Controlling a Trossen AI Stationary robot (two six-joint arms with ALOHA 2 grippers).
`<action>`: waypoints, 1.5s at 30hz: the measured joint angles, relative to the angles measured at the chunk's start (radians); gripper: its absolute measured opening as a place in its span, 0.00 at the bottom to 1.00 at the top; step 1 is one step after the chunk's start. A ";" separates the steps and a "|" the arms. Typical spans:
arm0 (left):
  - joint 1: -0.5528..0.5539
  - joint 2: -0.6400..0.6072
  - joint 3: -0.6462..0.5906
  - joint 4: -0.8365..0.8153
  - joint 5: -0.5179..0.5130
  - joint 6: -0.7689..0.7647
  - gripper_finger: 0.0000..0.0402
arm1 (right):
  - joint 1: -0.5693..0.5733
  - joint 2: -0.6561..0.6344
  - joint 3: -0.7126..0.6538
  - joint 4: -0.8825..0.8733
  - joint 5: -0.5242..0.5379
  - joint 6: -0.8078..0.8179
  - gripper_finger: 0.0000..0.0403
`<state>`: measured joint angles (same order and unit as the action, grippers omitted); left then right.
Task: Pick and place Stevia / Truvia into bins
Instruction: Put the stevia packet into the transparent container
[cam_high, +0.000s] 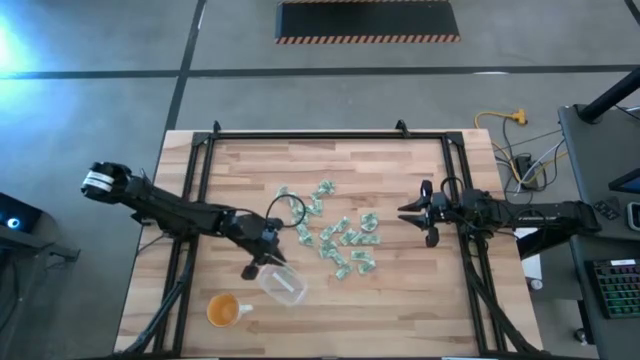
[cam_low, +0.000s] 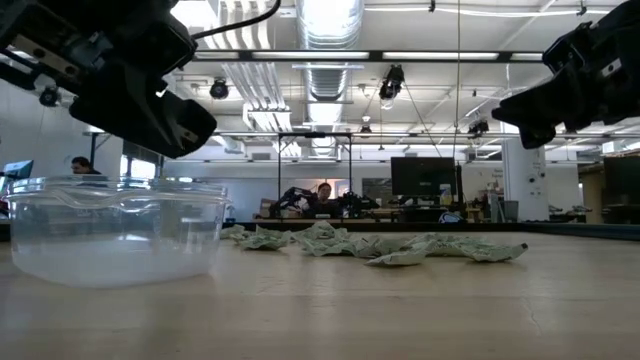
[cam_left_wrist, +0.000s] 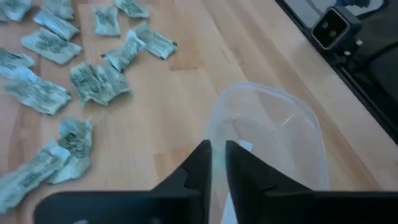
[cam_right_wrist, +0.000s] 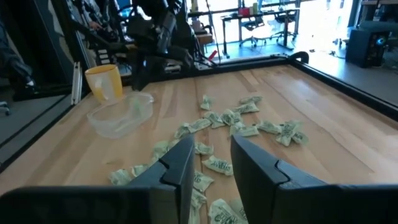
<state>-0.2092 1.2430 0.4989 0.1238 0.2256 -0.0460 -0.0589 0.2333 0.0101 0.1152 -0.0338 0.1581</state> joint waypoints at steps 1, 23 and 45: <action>0.000 0.000 0.001 0.000 -0.002 0.000 0.13 | 0.000 0.000 0.000 -0.002 0.000 0.000 0.25; 0.005 -0.213 0.005 -0.008 -0.473 0.057 0.29 | 0.094 0.456 -0.001 0.147 -0.086 -0.002 0.25; 0.005 -0.257 -0.002 -0.061 -0.501 0.051 0.29 | 0.203 1.217 0.204 0.439 0.175 -0.124 0.27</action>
<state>-0.2043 0.9859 0.4969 0.0624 -0.2756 0.0047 0.1436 1.4503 0.2138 0.5542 0.1410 0.0340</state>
